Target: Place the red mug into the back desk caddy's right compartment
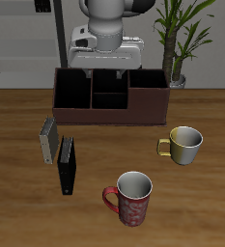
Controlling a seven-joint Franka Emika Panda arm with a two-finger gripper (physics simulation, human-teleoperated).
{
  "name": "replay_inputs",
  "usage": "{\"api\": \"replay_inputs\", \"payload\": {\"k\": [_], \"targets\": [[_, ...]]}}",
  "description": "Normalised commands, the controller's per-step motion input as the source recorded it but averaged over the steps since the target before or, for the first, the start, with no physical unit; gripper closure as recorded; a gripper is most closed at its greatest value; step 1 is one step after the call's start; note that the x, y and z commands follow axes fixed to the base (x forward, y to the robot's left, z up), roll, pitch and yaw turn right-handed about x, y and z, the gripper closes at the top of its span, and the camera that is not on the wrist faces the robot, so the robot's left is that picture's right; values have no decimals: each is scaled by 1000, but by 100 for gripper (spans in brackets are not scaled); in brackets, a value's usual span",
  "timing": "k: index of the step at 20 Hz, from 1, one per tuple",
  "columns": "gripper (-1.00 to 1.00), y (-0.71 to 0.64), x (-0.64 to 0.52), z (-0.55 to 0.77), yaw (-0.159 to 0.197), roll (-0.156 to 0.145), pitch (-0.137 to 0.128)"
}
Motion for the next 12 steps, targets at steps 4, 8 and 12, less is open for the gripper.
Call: {"api": "replay_inputs", "payload": {"k": [4,8,12], "targets": [[-100,-33,-215,72,38,-17,-43],[-100,33,-131,47,-7,5,-9],[-100,62,-17,65,-18,-3,-9]]}}
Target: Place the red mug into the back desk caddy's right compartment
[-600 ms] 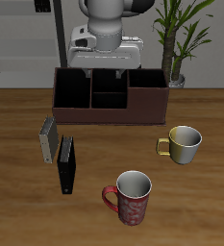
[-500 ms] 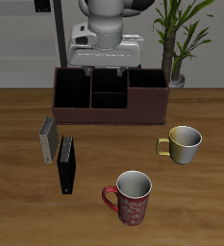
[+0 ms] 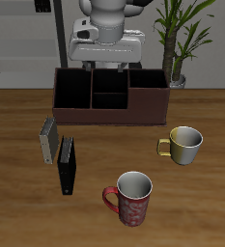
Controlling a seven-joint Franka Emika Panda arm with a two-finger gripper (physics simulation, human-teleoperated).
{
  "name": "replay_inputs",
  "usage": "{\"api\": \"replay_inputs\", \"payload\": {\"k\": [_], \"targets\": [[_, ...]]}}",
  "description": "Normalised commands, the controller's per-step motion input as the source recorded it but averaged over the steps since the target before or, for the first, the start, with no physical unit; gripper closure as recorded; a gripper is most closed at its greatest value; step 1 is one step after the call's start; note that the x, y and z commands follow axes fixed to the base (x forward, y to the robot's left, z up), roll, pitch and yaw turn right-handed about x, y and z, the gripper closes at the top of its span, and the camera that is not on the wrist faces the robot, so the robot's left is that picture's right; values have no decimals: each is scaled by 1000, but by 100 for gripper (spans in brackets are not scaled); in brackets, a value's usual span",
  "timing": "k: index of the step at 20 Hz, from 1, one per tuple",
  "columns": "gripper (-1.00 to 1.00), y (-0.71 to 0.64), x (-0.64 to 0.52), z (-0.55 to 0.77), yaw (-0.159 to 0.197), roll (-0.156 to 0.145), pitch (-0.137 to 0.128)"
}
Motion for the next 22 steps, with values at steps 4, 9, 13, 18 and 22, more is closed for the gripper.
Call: {"api": "replay_inputs", "payload": {"k": [4,9,13,18,22], "targets": [[-100,243,42,192,-38,17,-42],[-100,359,190,167,20,12,-63],[-100,240,260,6,11,23,-9],[-100,275,442,120,7,-23,-32],[-100,18,487,124,-24,-53,-21]]}}
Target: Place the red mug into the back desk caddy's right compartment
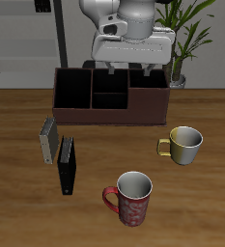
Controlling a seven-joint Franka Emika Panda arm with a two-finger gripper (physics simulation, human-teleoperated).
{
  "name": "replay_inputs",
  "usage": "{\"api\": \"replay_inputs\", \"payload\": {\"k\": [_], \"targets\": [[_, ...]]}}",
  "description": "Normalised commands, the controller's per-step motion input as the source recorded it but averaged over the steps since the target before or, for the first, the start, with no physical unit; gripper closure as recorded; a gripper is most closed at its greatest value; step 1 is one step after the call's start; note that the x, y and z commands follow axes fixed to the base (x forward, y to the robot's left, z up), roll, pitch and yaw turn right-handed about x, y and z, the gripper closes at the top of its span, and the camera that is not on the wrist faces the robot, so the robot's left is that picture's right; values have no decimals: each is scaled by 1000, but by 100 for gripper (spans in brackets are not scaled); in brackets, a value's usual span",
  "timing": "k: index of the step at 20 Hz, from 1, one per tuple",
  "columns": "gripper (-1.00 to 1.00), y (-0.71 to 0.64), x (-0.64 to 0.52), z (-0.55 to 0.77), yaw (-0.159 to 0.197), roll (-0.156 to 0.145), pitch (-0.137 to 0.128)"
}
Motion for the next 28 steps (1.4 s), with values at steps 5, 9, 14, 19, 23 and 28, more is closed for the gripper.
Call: {"api": "replay_inputs", "payload": {"k": [5,9,14,19,23,28], "targets": [[-100,54,393,29,-5,-13,5],[-100,188,500,7,62,20,-38],[-100,178,443,-63,-40,17,14],[-100,78,376,-21,-27,-14,2],[-100,65,190,54,-19,0,-15],[-100,29,276,33,-19,5,1]]}}
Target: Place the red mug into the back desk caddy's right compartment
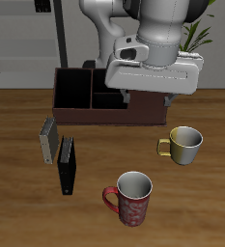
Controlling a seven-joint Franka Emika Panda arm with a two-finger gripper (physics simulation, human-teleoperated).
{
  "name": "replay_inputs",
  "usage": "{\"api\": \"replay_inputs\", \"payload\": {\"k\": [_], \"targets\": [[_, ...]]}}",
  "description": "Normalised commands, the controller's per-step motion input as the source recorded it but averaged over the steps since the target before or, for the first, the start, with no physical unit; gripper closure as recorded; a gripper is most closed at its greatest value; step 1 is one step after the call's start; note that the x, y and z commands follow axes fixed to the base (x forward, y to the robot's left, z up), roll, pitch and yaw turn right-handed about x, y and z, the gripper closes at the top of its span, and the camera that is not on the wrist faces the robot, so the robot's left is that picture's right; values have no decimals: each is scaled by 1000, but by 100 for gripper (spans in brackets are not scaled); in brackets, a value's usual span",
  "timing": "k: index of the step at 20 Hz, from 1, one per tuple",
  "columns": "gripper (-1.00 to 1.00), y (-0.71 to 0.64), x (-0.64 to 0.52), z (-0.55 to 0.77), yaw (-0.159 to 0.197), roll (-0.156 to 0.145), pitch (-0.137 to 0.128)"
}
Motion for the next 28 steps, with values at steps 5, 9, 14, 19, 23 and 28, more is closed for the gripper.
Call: {"api": "replay_inputs", "payload": {"k": [5,9,14,19,23,28], "targets": [[-100,90,218,25,26,3,-36],[-100,105,166,-30,2,22,-26],[-100,144,106,-108,23,45,-11],[-100,31,126,-241,1,26,-6],[-100,19,51,-86,-14,28,-1],[-100,-38,87,-144,-17,-2,2]]}}
